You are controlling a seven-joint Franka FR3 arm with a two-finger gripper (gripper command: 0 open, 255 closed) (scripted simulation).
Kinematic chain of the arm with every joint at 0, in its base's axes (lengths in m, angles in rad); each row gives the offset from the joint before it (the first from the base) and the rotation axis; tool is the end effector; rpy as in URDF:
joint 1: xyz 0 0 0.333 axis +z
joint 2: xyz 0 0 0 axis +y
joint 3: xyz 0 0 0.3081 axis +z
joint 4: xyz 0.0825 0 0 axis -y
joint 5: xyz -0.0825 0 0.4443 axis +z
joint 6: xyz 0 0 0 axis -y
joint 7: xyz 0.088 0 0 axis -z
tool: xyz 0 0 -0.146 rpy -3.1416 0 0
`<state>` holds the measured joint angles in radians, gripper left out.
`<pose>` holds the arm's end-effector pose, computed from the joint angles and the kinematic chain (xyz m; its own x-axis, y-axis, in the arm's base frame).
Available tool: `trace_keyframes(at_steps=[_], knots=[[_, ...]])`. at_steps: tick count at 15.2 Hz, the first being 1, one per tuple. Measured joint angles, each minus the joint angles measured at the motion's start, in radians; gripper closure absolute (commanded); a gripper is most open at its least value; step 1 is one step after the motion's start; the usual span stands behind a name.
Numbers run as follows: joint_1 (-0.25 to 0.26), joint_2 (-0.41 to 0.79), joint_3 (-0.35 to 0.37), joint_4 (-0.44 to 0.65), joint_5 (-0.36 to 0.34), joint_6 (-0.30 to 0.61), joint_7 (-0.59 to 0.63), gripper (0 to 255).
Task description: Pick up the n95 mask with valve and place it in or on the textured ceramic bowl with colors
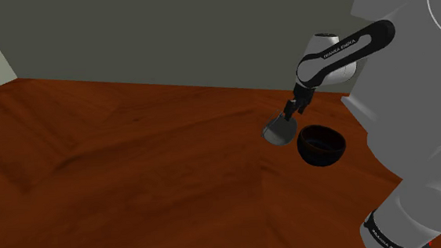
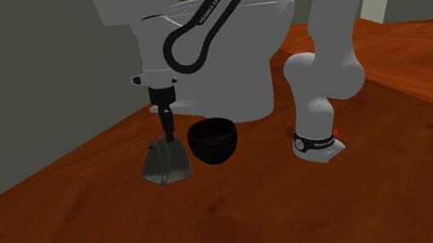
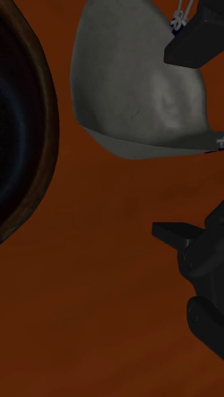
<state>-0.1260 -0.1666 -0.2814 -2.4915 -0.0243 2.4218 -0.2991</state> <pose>0.4717 -0.1989 0.2664 0.9915 -0.0886 0.0953 -0.0890 -0.9960 -0.0004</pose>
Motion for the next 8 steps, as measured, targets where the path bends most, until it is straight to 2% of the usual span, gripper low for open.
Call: trace_keyframes(at_steps=[6, 7, 8], knots=[[0.001, 0.005, 0.0, -0.002, 0.002, 0.007, -0.001, 0], [0.001, 0.005, 0.0, -0.002, 0.002, 0.007, -0.001, 255], [0.001, 0.005, 0.0, -0.002, 0.002, 0.007, -0.001, 255]])
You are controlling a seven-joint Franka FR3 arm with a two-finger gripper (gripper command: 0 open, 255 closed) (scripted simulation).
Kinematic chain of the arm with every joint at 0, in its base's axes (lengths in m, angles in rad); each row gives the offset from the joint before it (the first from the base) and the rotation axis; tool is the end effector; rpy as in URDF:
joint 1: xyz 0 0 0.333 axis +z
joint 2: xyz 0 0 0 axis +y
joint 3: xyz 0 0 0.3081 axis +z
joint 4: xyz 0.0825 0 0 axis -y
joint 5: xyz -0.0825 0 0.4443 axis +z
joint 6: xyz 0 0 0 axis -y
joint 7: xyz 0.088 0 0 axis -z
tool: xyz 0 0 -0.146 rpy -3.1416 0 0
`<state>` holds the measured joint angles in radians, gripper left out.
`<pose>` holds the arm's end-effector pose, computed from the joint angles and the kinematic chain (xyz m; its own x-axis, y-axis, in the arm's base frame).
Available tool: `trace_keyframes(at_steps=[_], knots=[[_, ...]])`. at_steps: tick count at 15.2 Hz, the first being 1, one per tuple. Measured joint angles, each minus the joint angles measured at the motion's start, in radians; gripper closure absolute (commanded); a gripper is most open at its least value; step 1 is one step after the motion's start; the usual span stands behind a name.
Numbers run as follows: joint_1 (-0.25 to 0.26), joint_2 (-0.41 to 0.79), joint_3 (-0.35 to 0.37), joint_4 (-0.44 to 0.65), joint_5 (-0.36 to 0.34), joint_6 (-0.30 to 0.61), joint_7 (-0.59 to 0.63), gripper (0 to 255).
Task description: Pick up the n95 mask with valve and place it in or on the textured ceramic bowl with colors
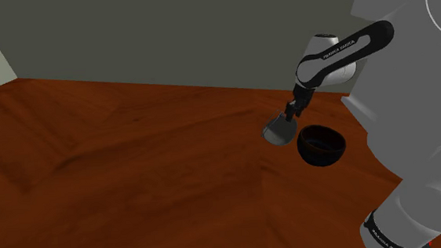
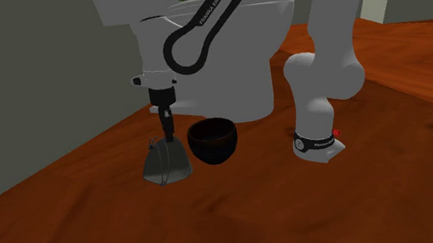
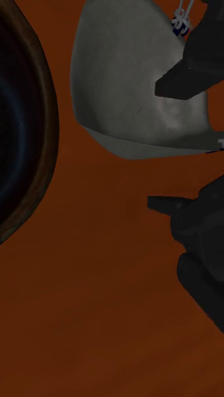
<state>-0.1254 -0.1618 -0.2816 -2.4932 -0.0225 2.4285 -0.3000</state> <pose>0.4717 -0.1987 0.2639 0.9915 -0.0887 0.0956 -0.0891 -0.9960 -0.0003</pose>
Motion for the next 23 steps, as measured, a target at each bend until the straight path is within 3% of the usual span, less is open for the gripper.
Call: trace_keyframes(at_steps=[10, 23], knots=[[0.0, -0.004, 0.001, 0.003, -0.001, -0.007, 0.001, 255], [-0.007, -0.104, 0.015, 0.09, -0.029, -0.191, 0.026, 255]])
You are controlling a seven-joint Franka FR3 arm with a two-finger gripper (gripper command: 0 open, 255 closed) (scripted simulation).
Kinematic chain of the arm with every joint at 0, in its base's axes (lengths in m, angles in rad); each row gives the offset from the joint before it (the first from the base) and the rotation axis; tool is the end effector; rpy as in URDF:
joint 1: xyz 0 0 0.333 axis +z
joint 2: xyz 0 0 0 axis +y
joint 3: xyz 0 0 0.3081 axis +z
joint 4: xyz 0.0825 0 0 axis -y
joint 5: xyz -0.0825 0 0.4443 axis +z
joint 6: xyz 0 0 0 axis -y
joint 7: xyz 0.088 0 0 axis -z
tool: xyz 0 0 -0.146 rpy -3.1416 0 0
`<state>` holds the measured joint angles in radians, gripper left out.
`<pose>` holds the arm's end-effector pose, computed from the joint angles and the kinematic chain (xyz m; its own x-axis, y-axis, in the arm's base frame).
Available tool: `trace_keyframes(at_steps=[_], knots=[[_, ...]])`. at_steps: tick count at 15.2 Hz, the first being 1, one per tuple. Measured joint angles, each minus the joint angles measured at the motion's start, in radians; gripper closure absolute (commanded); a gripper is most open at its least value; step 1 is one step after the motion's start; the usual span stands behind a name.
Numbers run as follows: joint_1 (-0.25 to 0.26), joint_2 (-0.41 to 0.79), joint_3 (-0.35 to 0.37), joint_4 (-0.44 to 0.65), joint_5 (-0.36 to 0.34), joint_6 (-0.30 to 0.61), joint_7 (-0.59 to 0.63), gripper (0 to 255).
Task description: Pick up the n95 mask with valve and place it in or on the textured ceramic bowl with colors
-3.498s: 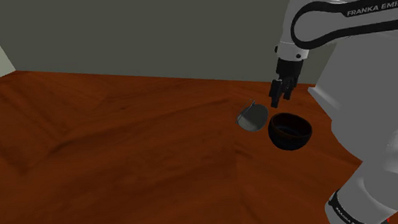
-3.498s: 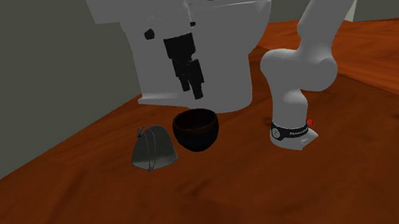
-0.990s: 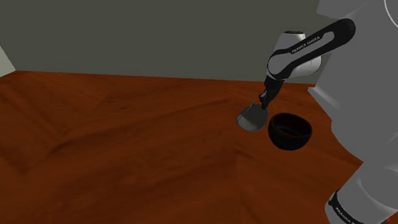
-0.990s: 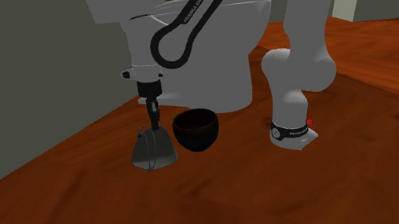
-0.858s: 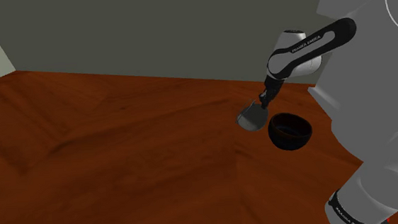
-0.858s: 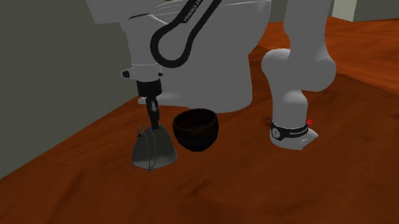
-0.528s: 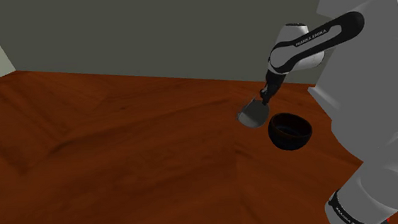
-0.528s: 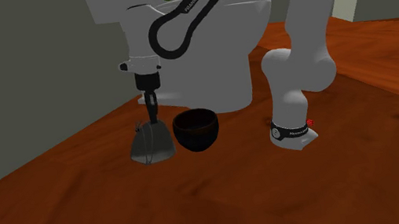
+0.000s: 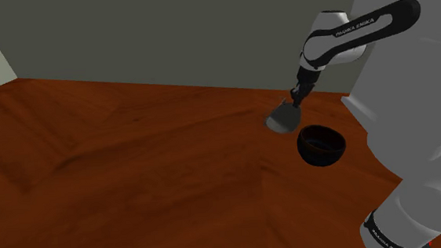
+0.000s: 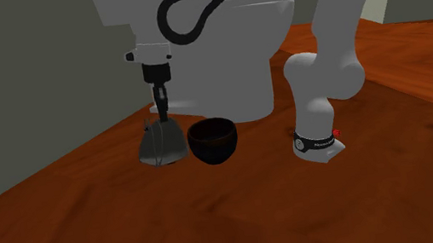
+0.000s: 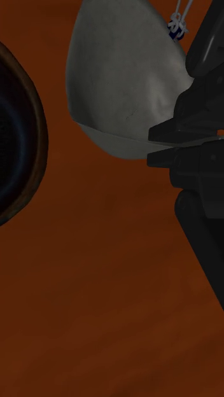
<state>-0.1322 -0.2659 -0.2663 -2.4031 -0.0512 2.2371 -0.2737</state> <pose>0.4797 -0.2010 0.3418 0.9914 -0.0887 0.0958 -0.0891 -0.9960 -0.0003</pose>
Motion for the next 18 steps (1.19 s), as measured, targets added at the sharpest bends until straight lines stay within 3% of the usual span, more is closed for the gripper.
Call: trace_keyframes(at_steps=[18], knots=[[0.0, -0.074, 0.018, 0.177, -0.009, -0.25, 0.014, 255]])
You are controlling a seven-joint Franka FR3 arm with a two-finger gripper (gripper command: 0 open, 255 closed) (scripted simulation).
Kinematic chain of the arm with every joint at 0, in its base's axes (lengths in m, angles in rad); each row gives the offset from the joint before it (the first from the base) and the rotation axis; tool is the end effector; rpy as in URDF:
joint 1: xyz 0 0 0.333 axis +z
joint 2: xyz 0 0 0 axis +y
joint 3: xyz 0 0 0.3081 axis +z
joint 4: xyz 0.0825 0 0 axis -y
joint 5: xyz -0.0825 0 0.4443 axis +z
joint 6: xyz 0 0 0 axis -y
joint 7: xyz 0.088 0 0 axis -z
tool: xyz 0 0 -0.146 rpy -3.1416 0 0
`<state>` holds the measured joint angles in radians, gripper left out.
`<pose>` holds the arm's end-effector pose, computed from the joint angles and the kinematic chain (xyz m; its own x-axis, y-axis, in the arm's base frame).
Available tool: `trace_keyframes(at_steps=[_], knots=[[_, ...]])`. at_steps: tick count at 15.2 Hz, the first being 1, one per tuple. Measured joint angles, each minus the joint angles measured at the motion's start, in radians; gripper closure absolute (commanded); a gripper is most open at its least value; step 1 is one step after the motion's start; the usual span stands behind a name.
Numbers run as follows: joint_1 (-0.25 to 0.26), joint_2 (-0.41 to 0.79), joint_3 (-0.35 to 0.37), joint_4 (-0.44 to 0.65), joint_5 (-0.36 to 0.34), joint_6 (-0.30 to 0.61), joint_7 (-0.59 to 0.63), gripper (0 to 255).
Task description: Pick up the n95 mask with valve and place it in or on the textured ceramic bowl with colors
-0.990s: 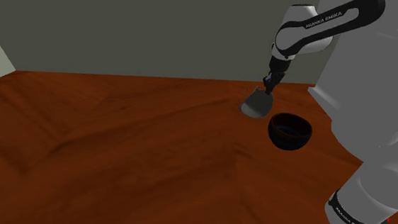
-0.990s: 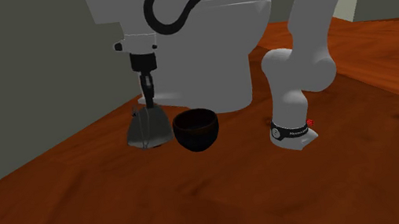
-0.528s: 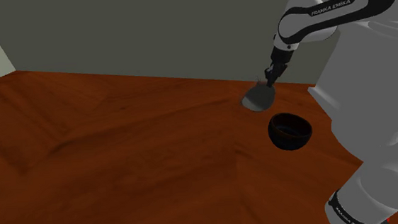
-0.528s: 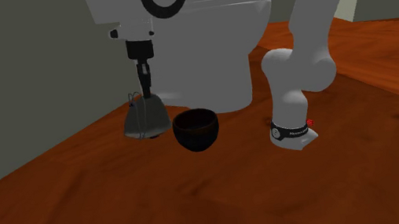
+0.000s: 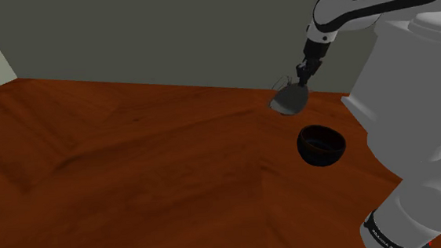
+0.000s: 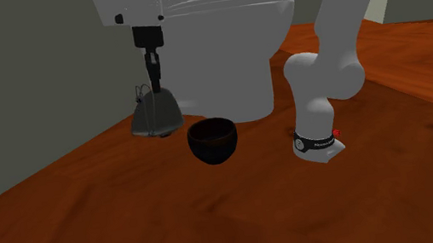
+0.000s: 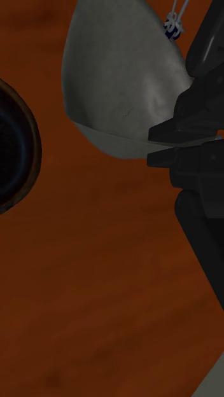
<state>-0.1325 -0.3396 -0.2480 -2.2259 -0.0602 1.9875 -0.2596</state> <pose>0.4860 -0.2033 0.4494 0.9915 -0.0887 0.0957 -0.0891 -0.9960 -0.0002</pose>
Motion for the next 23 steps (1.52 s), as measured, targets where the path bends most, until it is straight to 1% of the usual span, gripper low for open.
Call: trace_keyframes(at_steps=[5, 7, 8, 12, 19, 20, 23], knots=[[0.001, -0.009, 0.004, 0.054, 0.0, -0.063, 0.001, 255], [-0.006, -0.044, 0.002, 0.048, -0.008, -0.091, -0.004, 255], [-0.013, -0.065, -0.005, 0.042, -0.014, -0.105, -0.014, 255], [-0.048, -0.208, -0.021, -0.034, -0.051, -0.169, -0.046, 255], [-0.113, -0.4, -0.064, -0.073, -0.112, -0.315, -0.129, 255], [-0.121, -0.419, -0.071, -0.08, -0.119, -0.326, -0.14, 255], [-0.128, -0.438, -0.078, -0.119, -0.129, -0.307, -0.145, 255]])
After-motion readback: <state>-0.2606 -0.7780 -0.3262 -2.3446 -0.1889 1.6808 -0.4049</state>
